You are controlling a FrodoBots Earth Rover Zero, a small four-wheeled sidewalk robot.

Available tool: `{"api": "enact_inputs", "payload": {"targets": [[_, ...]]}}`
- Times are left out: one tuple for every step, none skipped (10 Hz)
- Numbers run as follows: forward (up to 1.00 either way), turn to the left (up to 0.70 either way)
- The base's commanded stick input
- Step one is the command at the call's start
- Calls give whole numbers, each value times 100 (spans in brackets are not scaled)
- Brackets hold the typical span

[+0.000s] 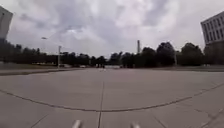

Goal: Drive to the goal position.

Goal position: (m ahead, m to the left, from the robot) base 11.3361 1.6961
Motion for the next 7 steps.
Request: {"api": "enact_inputs", "payload": {"targets": [[85,0],[85,0],[85,0],[85,0],[85,0],[85,0],[85,0]]}}
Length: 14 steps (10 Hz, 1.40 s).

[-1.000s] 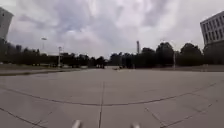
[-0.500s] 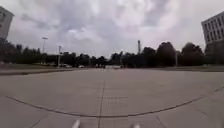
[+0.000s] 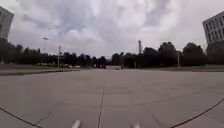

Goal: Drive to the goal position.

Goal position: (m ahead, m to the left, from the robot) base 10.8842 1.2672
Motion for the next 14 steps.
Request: {"api": "enact_inputs", "payload": {"targets": [[85,0],[85,0],[85,0],[85,0],[85,0],[85,0],[85,0],[85,0],[85,0],[85,0],[85,0],[85,0],[85,0],[85,0]]}}
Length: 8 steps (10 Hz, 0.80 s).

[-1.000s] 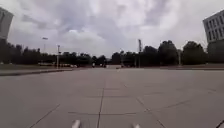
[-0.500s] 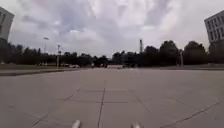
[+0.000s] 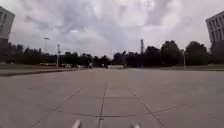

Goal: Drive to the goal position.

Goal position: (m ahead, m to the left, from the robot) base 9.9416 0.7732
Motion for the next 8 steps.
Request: {"api": "enact_inputs", "payload": {"targets": [[85,0],[85,0],[85,0],[85,0],[85,0],[85,0],[85,0],[85,0]]}}
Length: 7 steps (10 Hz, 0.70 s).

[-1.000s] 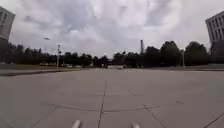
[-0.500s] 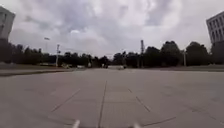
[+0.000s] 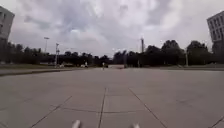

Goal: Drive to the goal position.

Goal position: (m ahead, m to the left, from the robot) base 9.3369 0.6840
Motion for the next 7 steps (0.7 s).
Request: {"api": "enact_inputs", "payload": {"targets": [[85,0],[85,0],[85,0],[85,0],[85,0],[85,0],[52,0]]}}
